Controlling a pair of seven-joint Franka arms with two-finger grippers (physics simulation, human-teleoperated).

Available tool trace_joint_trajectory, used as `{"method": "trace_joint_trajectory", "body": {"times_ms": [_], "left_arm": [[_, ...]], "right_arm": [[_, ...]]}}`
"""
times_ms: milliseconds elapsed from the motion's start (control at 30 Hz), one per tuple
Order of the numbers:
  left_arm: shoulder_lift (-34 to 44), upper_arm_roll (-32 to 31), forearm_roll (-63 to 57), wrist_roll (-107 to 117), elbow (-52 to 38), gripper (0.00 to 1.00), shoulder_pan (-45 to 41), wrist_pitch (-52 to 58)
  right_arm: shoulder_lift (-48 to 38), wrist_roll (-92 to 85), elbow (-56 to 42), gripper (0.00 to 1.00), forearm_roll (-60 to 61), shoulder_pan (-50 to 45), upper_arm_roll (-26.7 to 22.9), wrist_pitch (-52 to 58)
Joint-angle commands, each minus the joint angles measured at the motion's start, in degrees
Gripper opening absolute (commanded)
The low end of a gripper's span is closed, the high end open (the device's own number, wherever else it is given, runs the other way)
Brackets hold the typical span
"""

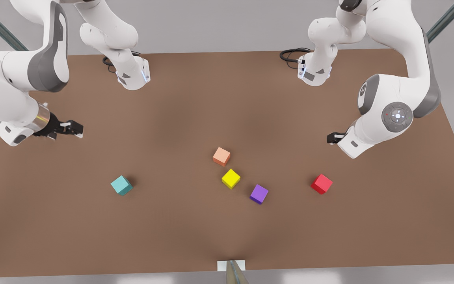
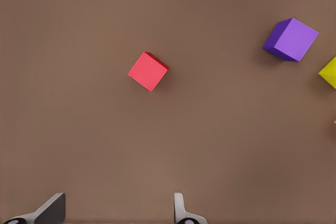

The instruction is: Pick up red wooden cube and pass to hand red wooden cube and place in blue wooden cube

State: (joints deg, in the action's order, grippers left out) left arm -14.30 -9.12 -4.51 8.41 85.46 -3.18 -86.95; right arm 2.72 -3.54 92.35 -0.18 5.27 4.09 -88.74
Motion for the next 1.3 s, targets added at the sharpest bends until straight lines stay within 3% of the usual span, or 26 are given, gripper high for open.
{"method": "trace_joint_trajectory", "body": {"times_ms": [0,100,233,333,433,567,1267], "left_arm": [[0.1,0.1,0.1,1.0,0.0,1.00,0.0,0.1],[-1.9,0.1,-0.2,1.0,-0.8,1.00,0.0,-0.2],[-22.5,0.5,-0.5,1.5,-17.2,1.00,0.0,-6.1],[-27.4,3.1,-0.2,1.8,-19.2,1.00,0.1,-9.0],[-27.1,8.2,8.9,12.2,-9.6,1.00,-0.2,-19.1],[-24.9,8.3,8.9,30.7,-1.5,1.00,-0.7,-25.9],[-27.9,8.3,10.8,45.6,4.5,1.00,-0.9,-35.0]], "right_arm": [[-0.1,-2.2,0.1,1.00,-0.3,0.2,0.0,1.0],[0.6,-2.0,0.1,1.00,-0.8,0.1,-0.1,0.9],[1.5,-2.2,0.1,1.00,-1.2,0.4,-0.1,0.4],[1.8,-2.2,0.4,1.00,-1.2,0.4,-0.1,0.3],[1.7,-2.2,0.9,1.00,-1.2,0.3,-0.1,0.3],[1.7,-2.2,1.3,1.00,-1.3,-0.1,-0.1,0.3],[1.9,-2.2,1.6,1.00,-1.3,-0.3,0.3,0.2]]}}
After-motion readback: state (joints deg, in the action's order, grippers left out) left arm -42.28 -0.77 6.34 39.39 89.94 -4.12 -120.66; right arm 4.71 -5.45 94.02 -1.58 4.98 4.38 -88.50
